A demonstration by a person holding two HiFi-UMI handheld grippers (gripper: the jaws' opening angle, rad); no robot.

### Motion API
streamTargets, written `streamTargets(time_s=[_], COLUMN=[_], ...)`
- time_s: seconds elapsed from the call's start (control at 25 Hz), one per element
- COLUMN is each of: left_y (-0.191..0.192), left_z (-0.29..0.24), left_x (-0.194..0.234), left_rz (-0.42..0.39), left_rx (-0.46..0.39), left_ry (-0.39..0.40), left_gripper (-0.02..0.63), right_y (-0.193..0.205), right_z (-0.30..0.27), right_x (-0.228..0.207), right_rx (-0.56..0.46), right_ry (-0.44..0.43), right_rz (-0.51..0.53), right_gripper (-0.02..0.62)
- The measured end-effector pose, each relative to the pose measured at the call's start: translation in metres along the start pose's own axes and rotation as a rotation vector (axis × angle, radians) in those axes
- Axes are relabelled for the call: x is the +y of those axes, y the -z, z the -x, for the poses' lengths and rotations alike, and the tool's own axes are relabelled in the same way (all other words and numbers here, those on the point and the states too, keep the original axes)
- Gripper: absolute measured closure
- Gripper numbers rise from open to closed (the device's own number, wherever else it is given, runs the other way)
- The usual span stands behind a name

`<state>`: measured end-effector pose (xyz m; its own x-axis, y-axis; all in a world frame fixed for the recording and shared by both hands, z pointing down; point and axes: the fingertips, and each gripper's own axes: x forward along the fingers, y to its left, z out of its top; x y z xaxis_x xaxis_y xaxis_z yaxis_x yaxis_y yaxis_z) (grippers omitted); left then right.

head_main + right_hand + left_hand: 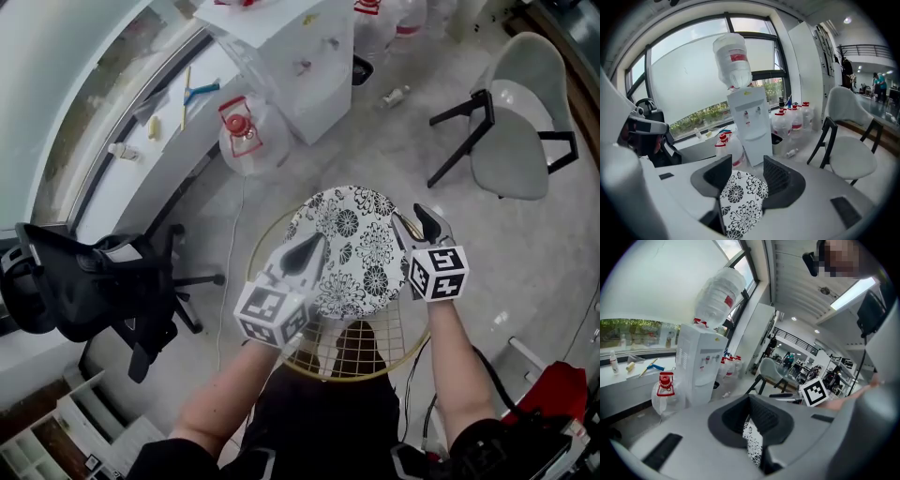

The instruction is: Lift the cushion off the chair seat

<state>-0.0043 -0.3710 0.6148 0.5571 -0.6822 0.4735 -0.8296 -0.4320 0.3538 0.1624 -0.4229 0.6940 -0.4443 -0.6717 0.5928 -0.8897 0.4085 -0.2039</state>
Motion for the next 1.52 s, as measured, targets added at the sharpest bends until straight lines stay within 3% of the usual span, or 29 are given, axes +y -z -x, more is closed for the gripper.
streamTargets(time_s=[0.4, 1.04, 1.52], left_y=[0.058, 0.11, 0.133], left_z=[-0.024, -0.055, -0.071], left_x=[0.031, 0.058, 0.072], left_rz=[0.017, 0.123, 0.126], left_rx=[0.09, 0.163, 0.216], left_ry=[-0.057, -0.113, -0.143], left_gripper=[0.598, 0.598, 0.598], right_y=[0.06, 0.14, 0.189], right_z=[-0.047, -0.117, -0.155], right_x=[-0.019, -0.05, -0.059], right_rx=[0.121, 0.303, 0.43], right_ry=[-0.009, -0.025, -0.066], right_rz=[0.0, 0.056, 0.12], right_gripper=[0.363, 0.314, 0.291])
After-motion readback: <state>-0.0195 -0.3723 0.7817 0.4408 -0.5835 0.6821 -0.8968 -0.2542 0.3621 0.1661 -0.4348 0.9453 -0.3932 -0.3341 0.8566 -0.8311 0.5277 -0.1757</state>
